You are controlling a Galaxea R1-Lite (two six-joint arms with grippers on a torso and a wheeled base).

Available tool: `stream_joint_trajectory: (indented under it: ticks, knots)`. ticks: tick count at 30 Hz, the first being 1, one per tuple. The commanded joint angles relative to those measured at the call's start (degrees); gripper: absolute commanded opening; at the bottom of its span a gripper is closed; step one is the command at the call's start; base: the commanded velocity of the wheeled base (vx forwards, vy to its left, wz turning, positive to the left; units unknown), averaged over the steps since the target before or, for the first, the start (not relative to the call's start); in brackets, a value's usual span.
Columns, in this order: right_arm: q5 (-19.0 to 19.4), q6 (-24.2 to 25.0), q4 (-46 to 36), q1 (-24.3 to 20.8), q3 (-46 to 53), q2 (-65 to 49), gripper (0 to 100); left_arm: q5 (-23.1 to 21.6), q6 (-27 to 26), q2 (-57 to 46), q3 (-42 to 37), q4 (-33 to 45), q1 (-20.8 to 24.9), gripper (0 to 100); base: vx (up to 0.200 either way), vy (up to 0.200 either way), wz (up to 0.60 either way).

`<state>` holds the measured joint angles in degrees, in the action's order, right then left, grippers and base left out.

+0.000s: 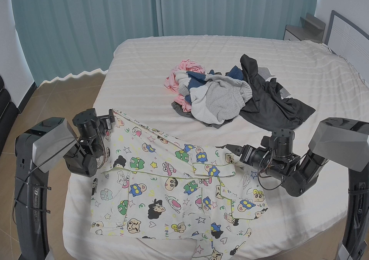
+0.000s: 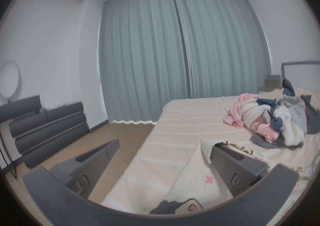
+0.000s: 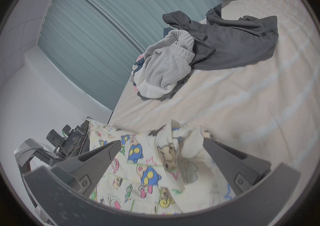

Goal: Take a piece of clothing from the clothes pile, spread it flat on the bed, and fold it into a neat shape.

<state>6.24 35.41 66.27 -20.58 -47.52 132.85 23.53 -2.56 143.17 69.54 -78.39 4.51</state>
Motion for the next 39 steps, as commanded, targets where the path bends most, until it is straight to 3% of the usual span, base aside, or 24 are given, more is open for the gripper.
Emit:
stream_joint_trajectory:
  ticks: [1, 10, 19, 24, 28, 32, 37, 39]
  knots:
    - [0.2, 0.5, 0.2, -2.5, 6.2, -6.0, 100, -0.2, -4.7, 1.0, -0.1, -3.8, -1.5, 100, 0.0, 0.0, 0.0]
    - [0.3, 0.5, -0.5, -8.7, 10.7, -6.9, 100, -0.7, -9.3, 1.5, 0.8, -1.9, -1.5, 100, 0.0, 0.0, 0.0]
    - [-0.1, 0.5, -0.4, -10.5, 10.8, -3.4, 100, -0.9, -7.5, -1.1, 0.7, 6.4, -1.9, 100, 0.0, 0.0, 0.0]
    - [-0.1, 0.5, -0.4, -10.3, 10.8, -3.4, 100, -3.0, -3.2, -4.7, 1.4, 15.0, -2.0, 100, 0.0, 0.0, 0.0]
    - [-0.5, 0.8, -0.3, -10.3, 10.8, -2.6, 100, -6.8, 2.9, -11.0, 3.2, 29.8, -2.8, 100, 0.0, 0.0, 0.0]
    - [-1.0, 1.2, -0.3, -10.4, 10.8, -2.6, 100, -10.9, 7.7, -14.7, 4.8, 37.5, -3.3, 100, 0.0, 0.0, 0.0]
    - [-1.1, 1.3, -0.3, -10.4, 10.9, -2.6, 100, -11.8, 15.4, -15.1, 11.9, 48.5, -4.2, 100, 0.0, 0.0, 0.0]
    - [-1.1, 1.3, -0.3, -10.5, 10.9, -2.4, 100, -11.2, 18.6, -14.5, 15.1, 48.8, -4.6, 100, 0.0, 0.0, 0.0]
